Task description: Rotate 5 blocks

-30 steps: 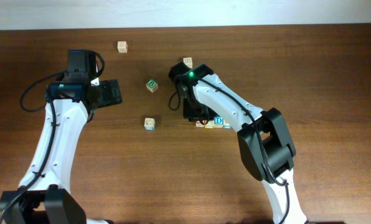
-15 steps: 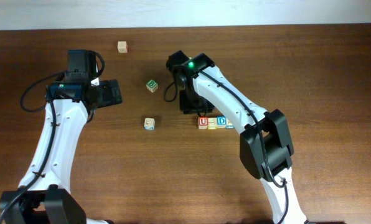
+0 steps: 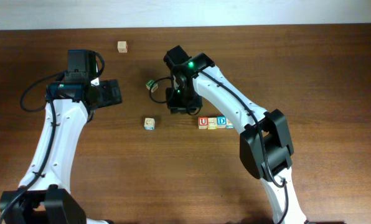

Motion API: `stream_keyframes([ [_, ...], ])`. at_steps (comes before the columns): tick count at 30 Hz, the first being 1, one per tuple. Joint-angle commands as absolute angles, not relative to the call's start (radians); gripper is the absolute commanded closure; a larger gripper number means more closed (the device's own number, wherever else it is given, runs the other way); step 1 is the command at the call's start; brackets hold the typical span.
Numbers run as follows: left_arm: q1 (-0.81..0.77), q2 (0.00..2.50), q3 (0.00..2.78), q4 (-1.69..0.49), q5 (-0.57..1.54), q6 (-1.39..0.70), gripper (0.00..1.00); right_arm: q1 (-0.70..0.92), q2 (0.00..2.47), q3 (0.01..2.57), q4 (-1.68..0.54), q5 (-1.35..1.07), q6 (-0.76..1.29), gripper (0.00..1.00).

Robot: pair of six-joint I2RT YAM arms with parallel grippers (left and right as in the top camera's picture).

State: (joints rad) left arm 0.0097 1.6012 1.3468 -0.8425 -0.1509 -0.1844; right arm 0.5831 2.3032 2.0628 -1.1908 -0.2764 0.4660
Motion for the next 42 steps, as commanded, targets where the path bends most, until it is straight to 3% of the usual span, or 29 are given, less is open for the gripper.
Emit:
stream_keyframes([
  [1,0.016,1.607,1.362,-0.843,-0.162,-0.197,0.01,0.596,2.284,2.078,-1.188,-0.303,0.449,0.69],
  [5,0.016,1.607,1.362,-0.843,-0.162,-0.197,0.01,0.624,2.284,2.078,-1.137,-0.302,0.451,0.68],
  [11,0.016,1.607,1.362,-0.843,-0.162,-0.197,0.01,0.693,2.291,2.078,-1.032,-0.179,0.537,0.57],
  [19,0.019,1.606,1.364,-0.805,-0.095,-0.142,0.01,0.743,2.340,2.078,-0.944,-0.164,0.585,0.51],
  [23,0.080,1.604,1.427,-0.861,-0.098,-0.137,0.01,0.747,2.360,2.078,-0.941,-0.164,0.586,0.50],
  [28,0.229,1.604,1.488,-0.922,-0.097,-0.277,0.01,0.756,2.385,2.078,-0.934,-0.164,0.590,0.50],
  [35,0.297,1.604,1.488,-0.929,-0.090,-0.299,0.01,0.786,2.429,2.078,-0.936,-0.119,0.611,0.51],
  [42,0.297,1.604,1.488,-0.929,-0.091,-0.299,0.01,0.788,2.434,2.078,-0.971,-0.097,0.611,0.65],
])
